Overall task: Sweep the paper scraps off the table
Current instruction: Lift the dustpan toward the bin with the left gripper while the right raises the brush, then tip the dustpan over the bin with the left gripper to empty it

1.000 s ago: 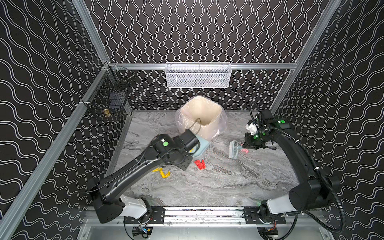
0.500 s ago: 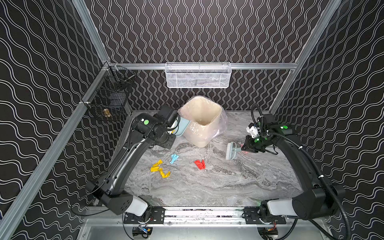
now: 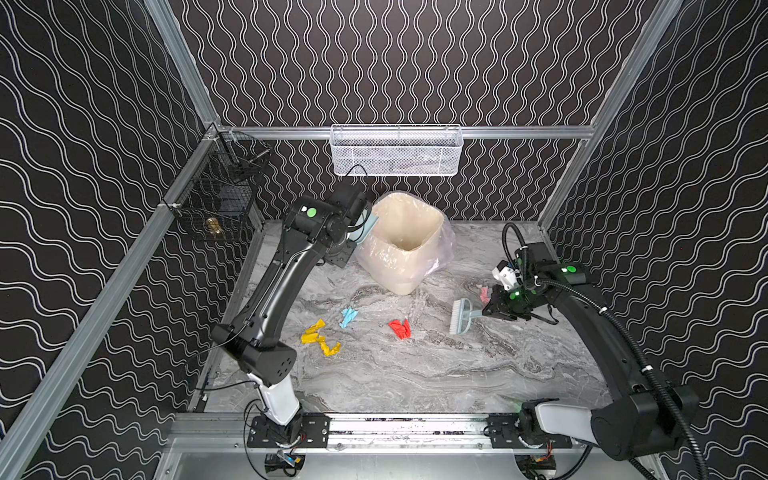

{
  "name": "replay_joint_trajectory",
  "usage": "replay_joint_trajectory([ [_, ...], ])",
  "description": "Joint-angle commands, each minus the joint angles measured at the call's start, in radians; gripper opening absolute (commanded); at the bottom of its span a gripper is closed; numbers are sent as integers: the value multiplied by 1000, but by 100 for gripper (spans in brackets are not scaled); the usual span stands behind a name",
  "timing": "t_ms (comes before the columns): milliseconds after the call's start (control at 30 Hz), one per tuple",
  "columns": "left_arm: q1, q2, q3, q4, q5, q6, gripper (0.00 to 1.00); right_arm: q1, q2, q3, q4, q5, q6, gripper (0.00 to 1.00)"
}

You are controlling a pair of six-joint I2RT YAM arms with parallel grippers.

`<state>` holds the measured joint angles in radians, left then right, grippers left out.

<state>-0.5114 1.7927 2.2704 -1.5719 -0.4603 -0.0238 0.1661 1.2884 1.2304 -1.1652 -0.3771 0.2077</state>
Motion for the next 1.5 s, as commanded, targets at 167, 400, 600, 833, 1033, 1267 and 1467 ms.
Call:
replay_joint_trajectory([
  [167, -18, 119, 129, -10, -123, 47, 0, 10, -2, -23, 42, -34, -13, 0],
  [400, -80, 156, 107, -10, -329, 95, 0, 27, -7, -50, 47, -23, -10, 0],
  [600, -154, 196, 130, 1, -467, 126, 0, 30, -15, -86, 61, -29, -1, 0],
  [833, -201, 220, 114, 5, -583, 149, 0, 38, -23, -104, 73, -29, 10, 0],
  [1033, -251, 226, 69, 54, -712, 241, 0, 45, -35, -126, 76, -28, 11, 0],
  [1267, -286, 230, 18, 127, -860, 385, 0, 51, -35, -126, 84, -24, 10, 0],
  [1467, -307, 244, 11, 189, -935, 519, 0, 61, -37, -133, 100, -23, 9, 0],
])
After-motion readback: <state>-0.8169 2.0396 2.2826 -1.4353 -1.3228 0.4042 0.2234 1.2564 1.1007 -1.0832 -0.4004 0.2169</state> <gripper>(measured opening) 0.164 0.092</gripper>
